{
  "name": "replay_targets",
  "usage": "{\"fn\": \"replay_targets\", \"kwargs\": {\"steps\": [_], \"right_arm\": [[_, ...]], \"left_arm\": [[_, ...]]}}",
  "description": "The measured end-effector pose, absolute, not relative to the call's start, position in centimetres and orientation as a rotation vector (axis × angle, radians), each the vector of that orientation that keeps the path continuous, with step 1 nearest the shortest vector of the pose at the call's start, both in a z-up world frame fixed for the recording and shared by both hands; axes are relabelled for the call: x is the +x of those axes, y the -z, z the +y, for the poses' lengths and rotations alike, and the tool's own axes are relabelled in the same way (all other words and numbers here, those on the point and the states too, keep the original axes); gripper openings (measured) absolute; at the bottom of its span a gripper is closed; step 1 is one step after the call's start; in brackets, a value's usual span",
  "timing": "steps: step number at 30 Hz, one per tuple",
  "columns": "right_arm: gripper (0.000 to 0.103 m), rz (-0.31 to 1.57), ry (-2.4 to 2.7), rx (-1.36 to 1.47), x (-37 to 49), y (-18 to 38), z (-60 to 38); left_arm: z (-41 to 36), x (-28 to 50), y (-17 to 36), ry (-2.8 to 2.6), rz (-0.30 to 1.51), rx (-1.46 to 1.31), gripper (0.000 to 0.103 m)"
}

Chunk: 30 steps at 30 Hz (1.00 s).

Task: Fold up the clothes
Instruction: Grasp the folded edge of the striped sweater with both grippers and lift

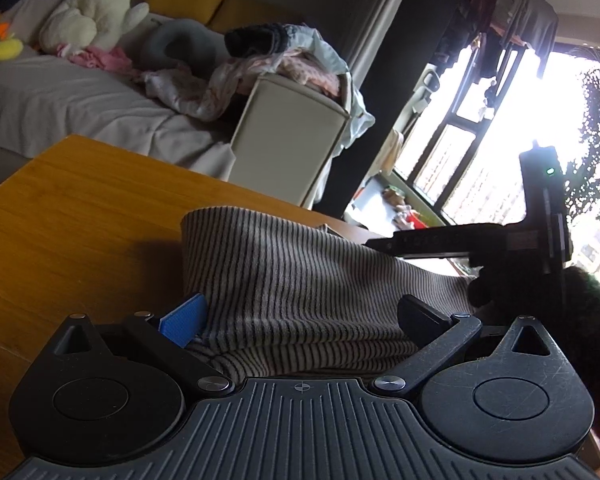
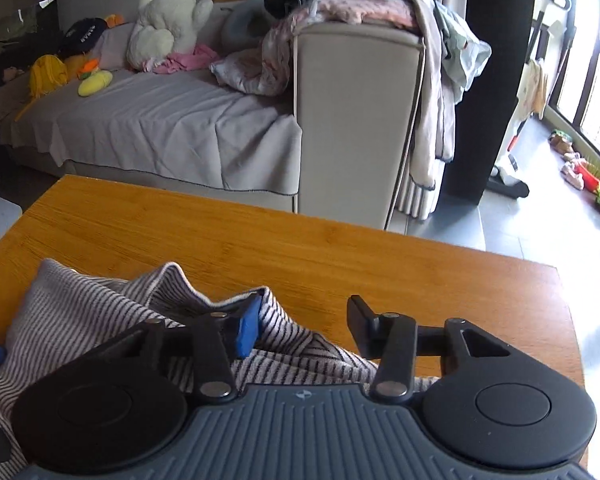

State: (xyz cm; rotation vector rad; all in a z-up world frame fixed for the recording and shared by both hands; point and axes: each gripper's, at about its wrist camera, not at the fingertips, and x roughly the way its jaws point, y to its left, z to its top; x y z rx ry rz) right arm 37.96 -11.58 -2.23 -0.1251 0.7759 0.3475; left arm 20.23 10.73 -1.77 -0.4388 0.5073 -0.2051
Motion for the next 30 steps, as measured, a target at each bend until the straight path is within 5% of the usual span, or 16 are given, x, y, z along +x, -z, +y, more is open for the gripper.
{"fn": "replay_targets", "kwargs": {"steps": [5,13,17,23,25,30], "right_arm": [[0.005,0.737,-0.392,-0.028,34.0,1.2,-12.8],[0.005,0.595,-0.583,0.1,20.9,-4.5,-17.3],[0.005,0.66,-0.626,0.104,15.4,-2.1,-18.0],[0.007,0.638,-0.629,0.032,10.7,-1.9,-19.1],[0.013,0.57,-0.6,0.048,9.9,-3.5,-20.4],[0.034,0.516,-0.479,0.025,10.6,-4.2,-22.3]], "left_arm": [[13.7,20.3,1.0,0.222,0.557,-0.555,0.103],[15.5,16.6,-4.1,0.222,0.491,-0.521,0.103],[13.9,15.1,-6.4,0.258,0.473,-0.447,0.103],[11.3,13.6,-6.7,0.279,0.509,-0.254,0.099],[11.2,13.3,-5.6,0.284,0.566,-0.215,0.086],[11.3,12.6,-2.3,0.283,0.72,-0.155,0.083]]}}
